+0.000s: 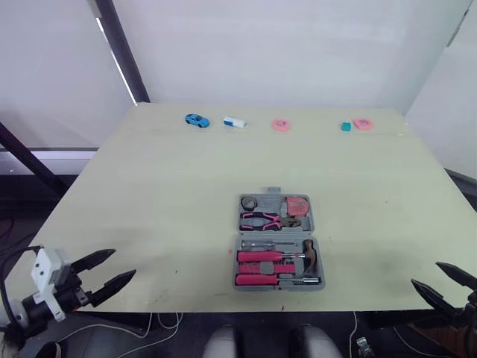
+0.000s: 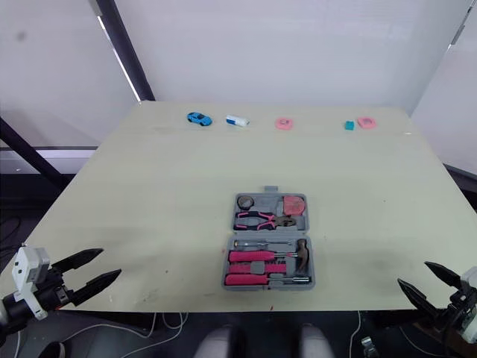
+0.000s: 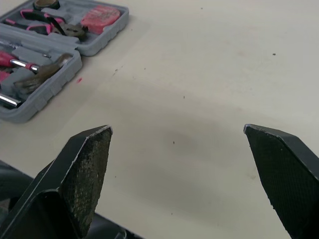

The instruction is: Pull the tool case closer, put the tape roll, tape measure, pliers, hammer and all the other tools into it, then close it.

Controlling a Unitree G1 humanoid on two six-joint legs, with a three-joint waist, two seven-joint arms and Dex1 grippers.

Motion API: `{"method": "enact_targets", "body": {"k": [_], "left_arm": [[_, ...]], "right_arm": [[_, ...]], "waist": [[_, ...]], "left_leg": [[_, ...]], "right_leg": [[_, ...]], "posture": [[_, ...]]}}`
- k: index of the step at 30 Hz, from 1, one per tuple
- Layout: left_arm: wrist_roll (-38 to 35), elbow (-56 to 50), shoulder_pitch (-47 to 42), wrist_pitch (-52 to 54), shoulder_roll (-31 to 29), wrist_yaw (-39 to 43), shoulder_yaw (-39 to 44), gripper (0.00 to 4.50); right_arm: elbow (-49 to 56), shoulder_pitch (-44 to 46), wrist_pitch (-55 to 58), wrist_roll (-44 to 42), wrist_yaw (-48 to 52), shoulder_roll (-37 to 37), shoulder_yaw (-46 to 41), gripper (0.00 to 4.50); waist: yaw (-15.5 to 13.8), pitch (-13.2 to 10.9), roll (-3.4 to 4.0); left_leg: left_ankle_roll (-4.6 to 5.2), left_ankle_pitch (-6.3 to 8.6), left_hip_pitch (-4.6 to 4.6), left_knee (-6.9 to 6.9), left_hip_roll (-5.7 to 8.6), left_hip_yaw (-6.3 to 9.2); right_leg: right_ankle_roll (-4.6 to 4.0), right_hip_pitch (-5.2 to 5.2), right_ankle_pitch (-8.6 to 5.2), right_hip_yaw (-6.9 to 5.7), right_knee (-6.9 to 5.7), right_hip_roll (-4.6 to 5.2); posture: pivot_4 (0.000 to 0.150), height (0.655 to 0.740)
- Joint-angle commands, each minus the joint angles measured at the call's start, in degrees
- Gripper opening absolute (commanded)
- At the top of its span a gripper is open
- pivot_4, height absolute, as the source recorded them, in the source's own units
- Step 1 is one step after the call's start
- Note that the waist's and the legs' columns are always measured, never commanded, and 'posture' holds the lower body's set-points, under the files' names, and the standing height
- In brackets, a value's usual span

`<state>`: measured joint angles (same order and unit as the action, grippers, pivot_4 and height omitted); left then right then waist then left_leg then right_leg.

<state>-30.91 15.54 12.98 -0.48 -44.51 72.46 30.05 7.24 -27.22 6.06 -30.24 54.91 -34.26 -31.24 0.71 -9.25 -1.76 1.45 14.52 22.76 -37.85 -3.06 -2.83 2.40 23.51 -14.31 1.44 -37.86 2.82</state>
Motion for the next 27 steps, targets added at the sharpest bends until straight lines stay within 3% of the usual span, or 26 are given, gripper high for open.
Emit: {"method": "enact_targets", "body": {"k": [1,3,4,6,7,9,12,14,15,27], "left_arm": [[0.65,-3.28,-3.69,-0.03,0.09,0.08,-3.3,4.5],[1.17,-3.7,-5.55,0.22,-0.03,-0.07,-4.97,4.5],[1.85,-4.03,-7.78,0.53,0.06,0.24,-7.24,4.08],[3.12,-4.15,-11.21,1.1,0.1,0.8,-10.75,3.69],[3.49,-3.93,-12.76,1.34,0.28,1.27,-12.19,3.22],[3.75,-3.18,-15.44,1.94,0.62,2.26,-14.6,2.38],[6.16,-0.82,-19.32,0.95,1.41,3.3,-18.8,0.78],[7.63,0.78,-21.56,0.66,2.03,3.68,-21.13,0.0],[8.59,1.85,-22.83,0.31,2.4,4.03,-22.47,0.0],[18.57,16.25,-35.03,-4.41,7.81,4.25,-32.64,0.0]], "right_arm": [[-0.25,4.52,2.05,3.62,-1.9,-2.55,4.59,4.45],[-0.32,6.9,2.73,4.43,-2.16,-3.14,6.63,4.45],[-0.68,9.73,3.44,5.28,-1.82,-3.8,9.05,4.5],[-1.32,14.15,4.85,6.17,-1.41,-4.52,12.61,3.95],[-1.78,16.25,5.5,6.85,-1.54,-4.59,14.32,3.68],[-3.09,20.41,5.92,8.43,-1.7,-4.21,17.79,2.86],[-5.84,26.55,6.64,11.24,-1.79,-3.37,23.33,1.24],[-7.74,29.66,7.15,12.92,-1.38,-2.93,26.62,0.26],[-9.13,31.41,6.97,14.23,-1.02,-2.71,28.56,0.05],[-20.88,45.03,4.0,22.01,-0.91,2.52,39.34,0.05]], "waist": [[0.0,0.0,0.0],[0.02,0.0,0.01],[-0.05,0.02,0.04],[-0.09,0.01,0.06],[-0.09,0.01,0.06],[-0.07,0.02,0.05],[-0.01,0.02,0.05],[-0.03,0.01,0.06],[-0.05,0.01,0.06],[-0.04,0.01,0.06]], "left_leg": [[0.0,0.0,0.0,0.0,0.0,-0.01],[0.0,-0.01,0.0,-0.01,0.01,-0.01],[0.0,0.0,0.0,0.0,0.01,-0.02],[0.0,0.0,0.03,0.03,0.04,-0.01],[0.01,-0.01,0.04,0.01,0.08,-0.02],[0.01,-0.01,0.04,-0.01,0.28,-0.04],[0.01,-0.01,0.08,0.0,0.33,-0.04],[0.01,-0.01,0.13,0.01,0.36,-0.07],[0.01,-0.01,0.13,0.01,0.37,-0.08],[0.02,-0.01,0.3,-0.28,0.4,-0.01]], "right_leg": [[0.0,0.0,0.0,0.0,0.0,0.0],[-0.02,0.0,0.02,0.0,-0.01,-0.03],[-0.03,0.0,0.02,0.02,-0.01,-0.05],[-0.05,0.01,0.03,0.0,-0.01,-0.09],[-0.05,0.01,0.04,-0.01,-0.01,-0.12],[-0.04,-0.01,0.04,-0.01,-0.04,-0.14],[0.13,0.0,0.14,-0.03,-0.03,-0.17],[0.16,0.01,0.15,-0.04,-0.03,-0.17],[0.16,0.0,0.15,-0.06,-0.03,-0.19],[0.2,-0.01,0.17,-0.13,-0.11,-0.22]], "posture": [[0.15,0.74],[0.15,0.74],[0.15,0.74],[0.15,0.74],[0.15,0.74],[0.15,0.74],[0.15,0.74],[0.15,0.74],[0.15,0.74],[0.15,0.74]]}}
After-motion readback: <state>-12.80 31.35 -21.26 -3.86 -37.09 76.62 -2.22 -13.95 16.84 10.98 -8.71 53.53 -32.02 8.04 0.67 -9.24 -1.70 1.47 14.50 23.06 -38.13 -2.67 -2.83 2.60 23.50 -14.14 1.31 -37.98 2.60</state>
